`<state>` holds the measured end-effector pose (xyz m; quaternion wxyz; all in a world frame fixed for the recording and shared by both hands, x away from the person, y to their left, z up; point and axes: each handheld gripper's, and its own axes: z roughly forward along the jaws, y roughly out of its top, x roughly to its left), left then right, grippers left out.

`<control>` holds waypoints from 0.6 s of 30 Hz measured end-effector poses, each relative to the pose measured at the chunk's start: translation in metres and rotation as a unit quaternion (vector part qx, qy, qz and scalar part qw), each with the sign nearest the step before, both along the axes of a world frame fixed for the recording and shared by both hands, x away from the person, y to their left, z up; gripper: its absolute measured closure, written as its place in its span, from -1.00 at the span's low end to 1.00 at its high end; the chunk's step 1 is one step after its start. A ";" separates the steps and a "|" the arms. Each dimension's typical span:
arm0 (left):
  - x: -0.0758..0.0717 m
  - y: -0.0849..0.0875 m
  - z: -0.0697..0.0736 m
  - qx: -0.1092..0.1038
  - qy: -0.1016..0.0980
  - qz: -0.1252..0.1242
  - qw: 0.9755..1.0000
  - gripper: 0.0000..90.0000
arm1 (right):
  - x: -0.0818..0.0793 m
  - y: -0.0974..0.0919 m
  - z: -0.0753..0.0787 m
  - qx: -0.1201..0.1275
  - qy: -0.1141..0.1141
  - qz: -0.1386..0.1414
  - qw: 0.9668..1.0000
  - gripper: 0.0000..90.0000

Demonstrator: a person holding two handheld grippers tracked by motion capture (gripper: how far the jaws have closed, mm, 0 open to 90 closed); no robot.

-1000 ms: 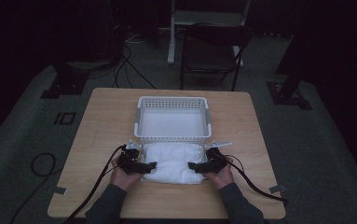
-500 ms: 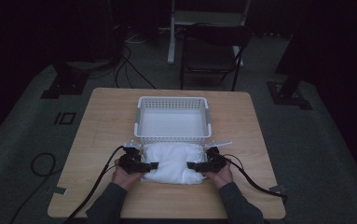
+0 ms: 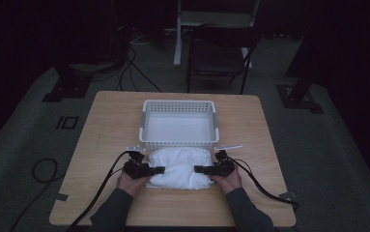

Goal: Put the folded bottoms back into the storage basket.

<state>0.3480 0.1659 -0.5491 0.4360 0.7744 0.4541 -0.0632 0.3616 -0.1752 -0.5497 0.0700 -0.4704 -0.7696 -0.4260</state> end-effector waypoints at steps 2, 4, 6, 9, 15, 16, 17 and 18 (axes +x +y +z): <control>-0.002 -0.001 0.002 0.004 -0.008 -0.001 1.000 0.24 | 0.000 -0.002 0.000 0.006 -0.001 0.002 1.000 0.10; -0.003 -0.001 0.003 0.006 -0.013 -0.002 1.000 0.26 | -0.001 -0.002 0.001 0.006 -0.005 0.005 1.000 0.15; -0.004 -0.001 0.004 0.005 -0.017 -0.003 1.000 0.28 | -0.001 -0.003 0.002 0.006 -0.008 0.007 1.000 0.17; -0.007 -0.001 0.008 0.008 -0.026 -0.003 1.000 0.29 | -0.002 -0.003 0.004 0.005 -0.013 0.010 1.000 0.20; -0.011 -0.001 0.012 0.008 -0.035 -0.003 0.999 0.29 | -0.004 -0.004 0.007 0.005 -0.022 0.013 1.000 0.21; -0.011 -0.001 0.012 0.008 -0.035 -0.003 0.999 0.29 | -0.004 -0.004 0.007 0.005 -0.023 0.013 1.000 0.21; -0.011 -0.001 0.013 0.006 -0.037 -0.004 0.999 0.29 | -0.005 -0.004 0.008 0.005 -0.023 0.012 1.000 0.21; -0.012 -0.001 0.014 0.007 -0.038 -0.004 0.999 0.29 | -0.005 -0.004 0.008 0.005 -0.024 0.012 1.000 0.21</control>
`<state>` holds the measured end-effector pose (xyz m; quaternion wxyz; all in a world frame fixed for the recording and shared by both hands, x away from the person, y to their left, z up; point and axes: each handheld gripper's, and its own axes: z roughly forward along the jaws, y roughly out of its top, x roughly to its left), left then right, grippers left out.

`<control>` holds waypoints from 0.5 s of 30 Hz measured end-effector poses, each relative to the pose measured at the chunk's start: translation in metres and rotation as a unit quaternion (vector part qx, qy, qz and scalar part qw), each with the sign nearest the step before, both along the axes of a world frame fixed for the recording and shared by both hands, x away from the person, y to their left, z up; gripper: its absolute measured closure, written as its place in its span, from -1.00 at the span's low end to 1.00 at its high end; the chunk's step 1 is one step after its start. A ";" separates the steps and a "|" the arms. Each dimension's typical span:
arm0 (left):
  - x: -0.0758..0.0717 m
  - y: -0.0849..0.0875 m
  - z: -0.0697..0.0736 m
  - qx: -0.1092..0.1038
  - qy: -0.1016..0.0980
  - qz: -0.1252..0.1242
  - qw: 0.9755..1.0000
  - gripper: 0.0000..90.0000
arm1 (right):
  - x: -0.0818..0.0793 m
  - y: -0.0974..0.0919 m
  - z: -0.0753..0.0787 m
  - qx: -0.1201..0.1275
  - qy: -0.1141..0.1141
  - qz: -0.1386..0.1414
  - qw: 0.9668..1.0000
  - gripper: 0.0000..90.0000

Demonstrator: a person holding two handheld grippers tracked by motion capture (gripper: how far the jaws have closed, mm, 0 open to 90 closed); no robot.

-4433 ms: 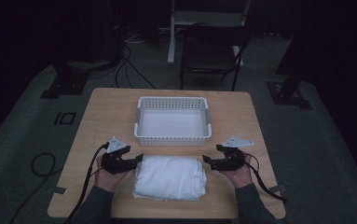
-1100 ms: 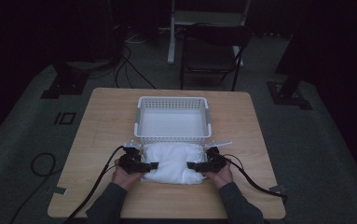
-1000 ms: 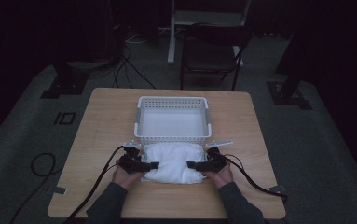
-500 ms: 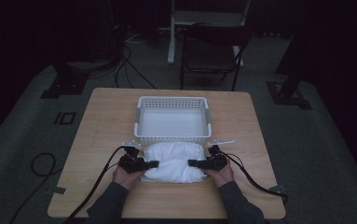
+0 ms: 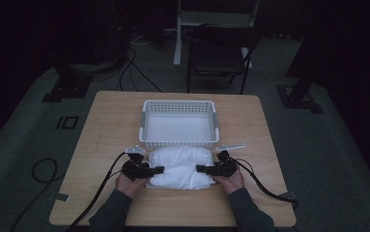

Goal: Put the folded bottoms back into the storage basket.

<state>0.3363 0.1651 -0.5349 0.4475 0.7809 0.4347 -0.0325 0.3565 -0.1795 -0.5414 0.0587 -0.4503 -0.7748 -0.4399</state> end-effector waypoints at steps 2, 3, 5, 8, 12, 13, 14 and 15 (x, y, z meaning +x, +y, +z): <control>-0.001 0.000 0.002 0.002 -0.003 0.000 1.000 0.29 | -0.001 0.000 0.001 0.000 -0.001 -0.001 1.000 0.20; -0.001 0.000 0.002 0.003 -0.005 -0.001 1.000 0.29 | -0.001 0.000 0.002 0.000 -0.003 -0.001 1.000 0.21; -0.002 0.000 0.004 0.003 -0.008 0.001 1.000 0.29 | -0.002 0.000 0.004 -0.001 -0.006 0.000 1.000 0.21; -0.003 0.000 0.006 0.003 -0.012 0.001 1.000 0.29 | -0.003 0.000 0.007 -0.001 -0.011 -0.001 1.000 0.21; -0.005 0.000 0.009 0.003 -0.016 0.003 1.000 0.29 | -0.005 0.001 0.010 -0.002 -0.016 0.000 1.000 0.21; -0.006 0.000 0.010 0.004 -0.018 0.002 1.000 0.29 | -0.005 0.000 0.011 -0.001 -0.016 0.000 1.000 0.21; -0.006 0.000 0.011 0.004 -0.020 0.001 1.000 0.28 | -0.006 0.000 0.011 0.000 -0.017 0.000 1.000 0.21; -0.006 0.000 0.012 0.005 -0.021 0.001 1.000 0.29 | -0.006 0.000 0.012 0.000 -0.017 0.000 1.000 0.21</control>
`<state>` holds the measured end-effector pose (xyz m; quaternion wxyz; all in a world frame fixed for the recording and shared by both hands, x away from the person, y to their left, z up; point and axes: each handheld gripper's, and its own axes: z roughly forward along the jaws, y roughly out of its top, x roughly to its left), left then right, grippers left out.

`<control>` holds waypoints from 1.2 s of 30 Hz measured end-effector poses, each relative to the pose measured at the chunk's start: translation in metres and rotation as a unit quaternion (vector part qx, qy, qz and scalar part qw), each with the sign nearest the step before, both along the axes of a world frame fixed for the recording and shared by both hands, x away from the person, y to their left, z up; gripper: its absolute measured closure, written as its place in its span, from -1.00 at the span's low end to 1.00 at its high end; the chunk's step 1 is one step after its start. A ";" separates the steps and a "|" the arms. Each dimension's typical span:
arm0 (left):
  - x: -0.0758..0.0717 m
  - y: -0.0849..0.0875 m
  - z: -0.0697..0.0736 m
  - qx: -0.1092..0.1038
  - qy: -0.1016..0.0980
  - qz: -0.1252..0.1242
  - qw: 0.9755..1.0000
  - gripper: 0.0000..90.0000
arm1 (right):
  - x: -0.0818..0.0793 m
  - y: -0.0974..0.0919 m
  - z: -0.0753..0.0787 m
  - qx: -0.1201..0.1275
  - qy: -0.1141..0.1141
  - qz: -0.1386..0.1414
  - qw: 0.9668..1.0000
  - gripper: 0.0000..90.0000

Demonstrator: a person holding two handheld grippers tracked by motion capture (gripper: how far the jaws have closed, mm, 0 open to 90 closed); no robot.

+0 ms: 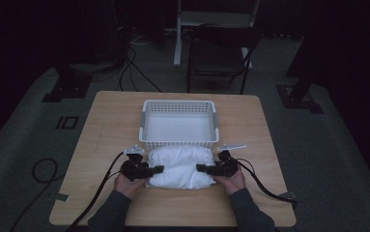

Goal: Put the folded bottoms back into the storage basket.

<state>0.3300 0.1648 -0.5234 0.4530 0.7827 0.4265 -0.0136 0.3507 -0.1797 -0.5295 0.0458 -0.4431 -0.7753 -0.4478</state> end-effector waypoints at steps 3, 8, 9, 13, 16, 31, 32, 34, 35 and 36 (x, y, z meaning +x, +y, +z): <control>-0.001 -0.001 0.002 0.000 -0.002 0.001 1.000 0.29 | -0.001 0.000 0.002 -0.001 -0.003 0.000 1.000 0.21; -0.002 0.000 0.005 0.003 -0.007 0.001 1.000 0.28 | -0.002 0.001 0.006 -0.004 -0.008 -0.001 1.000 0.21; -0.002 0.000 0.005 0.003 -0.007 0.001 1.000 0.29 | -0.002 0.001 0.006 -0.004 -0.008 -0.001 1.000 0.21; -0.003 -0.001 0.009 0.007 -0.014 0.001 1.000 0.28 | -0.003 0.001 0.009 -0.006 -0.017 -0.001 1.000 0.21; -0.005 -0.002 0.014 0.011 -0.023 0.002 1.000 0.28 | -0.003 0.001 0.012 -0.005 -0.020 -0.002 1.000 0.21; -0.013 -0.005 0.028 0.020 -0.050 0.004 0.999 0.29 | -0.010 0.001 0.025 -0.016 -0.048 -0.002 0.999 0.22; -0.013 -0.005 0.029 0.021 -0.051 0.003 0.998 0.29 | -0.011 0.002 0.027 -0.018 -0.051 -0.002 0.999 0.22; -0.014 -0.004 0.031 0.022 -0.056 0.005 0.998 0.29 | -0.012 0.003 0.029 -0.018 -0.058 -0.002 0.998 0.22; -0.015 -0.004 0.033 0.023 -0.057 0.004 0.998 0.29 | -0.013 0.003 0.031 -0.019 -0.060 -0.002 0.998 0.22; -0.015 -0.004 0.034 0.023 -0.058 0.004 0.998 0.29 | -0.013 0.003 0.032 -0.020 -0.061 -0.002 0.998 0.22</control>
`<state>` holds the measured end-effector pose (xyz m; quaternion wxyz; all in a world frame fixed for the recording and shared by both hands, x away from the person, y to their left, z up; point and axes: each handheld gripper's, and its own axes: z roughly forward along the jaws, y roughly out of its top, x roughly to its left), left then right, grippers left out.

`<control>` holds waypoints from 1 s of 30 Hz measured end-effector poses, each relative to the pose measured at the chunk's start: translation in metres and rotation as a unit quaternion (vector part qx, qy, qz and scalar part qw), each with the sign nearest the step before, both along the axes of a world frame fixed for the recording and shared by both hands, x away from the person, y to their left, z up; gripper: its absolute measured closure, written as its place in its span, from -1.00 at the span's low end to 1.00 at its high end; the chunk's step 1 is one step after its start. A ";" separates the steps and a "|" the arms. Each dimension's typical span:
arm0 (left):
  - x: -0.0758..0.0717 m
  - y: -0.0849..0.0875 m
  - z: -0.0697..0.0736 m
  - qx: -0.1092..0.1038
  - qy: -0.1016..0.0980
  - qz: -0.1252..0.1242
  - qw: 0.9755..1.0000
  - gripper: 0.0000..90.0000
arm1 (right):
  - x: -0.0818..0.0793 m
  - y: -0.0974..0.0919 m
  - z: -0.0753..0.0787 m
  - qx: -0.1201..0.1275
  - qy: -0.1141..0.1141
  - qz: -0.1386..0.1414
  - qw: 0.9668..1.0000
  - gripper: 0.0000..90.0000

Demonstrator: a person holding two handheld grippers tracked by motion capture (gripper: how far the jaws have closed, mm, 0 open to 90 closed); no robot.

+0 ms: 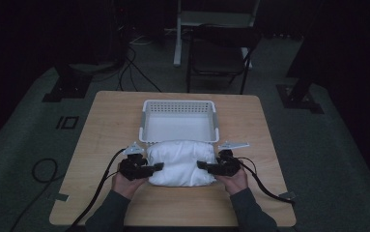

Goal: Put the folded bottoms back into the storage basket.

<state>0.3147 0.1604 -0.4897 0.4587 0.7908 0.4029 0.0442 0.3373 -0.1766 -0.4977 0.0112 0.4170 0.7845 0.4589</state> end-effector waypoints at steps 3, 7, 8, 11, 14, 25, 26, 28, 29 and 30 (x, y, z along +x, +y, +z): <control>-0.001 -0.001 0.003 0.003 -0.004 0.000 1.000 0.29 | -0.001 0.000 0.003 0.000 -0.004 0.000 1.000 0.22; -0.002 -0.002 0.007 0.005 -0.010 -0.001 1.000 0.29 | -0.001 -0.001 0.005 0.002 -0.005 0.000 1.000 0.22; -0.002 -0.002 0.008 0.004 -0.010 -0.001 1.000 0.28 | -0.001 -0.001 0.006 0.003 -0.006 0.000 1.000 0.22; -0.002 -0.001 0.010 0.002 -0.011 -0.002 1.000 0.29 | -0.002 -0.001 0.010 -0.004 -0.011 -0.001 1.000 0.22; -0.002 0.001 0.013 -0.003 -0.014 0.000 1.000 0.29 | -0.002 0.001 0.016 -0.009 -0.019 0.001 1.000 0.22; -0.002 0.003 0.026 -0.005 -0.029 0.000 1.000 0.29 | -0.003 0.003 0.031 -0.007 -0.037 0.001 0.999 0.22; -0.002 0.003 0.027 -0.006 -0.029 -0.002 1.000 0.29 | -0.003 0.003 0.032 -0.006 -0.037 0.001 0.999 0.22; -0.001 0.003 0.027 -0.008 -0.028 0.000 1.000 0.29 | -0.002 0.002 0.034 -0.006 -0.039 0.001 0.999 0.22; -0.001 0.003 0.028 -0.008 -0.029 -0.001 1.000 0.29 | -0.002 0.002 0.034 -0.005 -0.038 0.001 0.999 0.22; -0.001 0.003 0.028 -0.008 -0.030 -0.001 1.000 0.29 | -0.002 0.002 0.034 -0.004 -0.039 0.001 0.999 0.22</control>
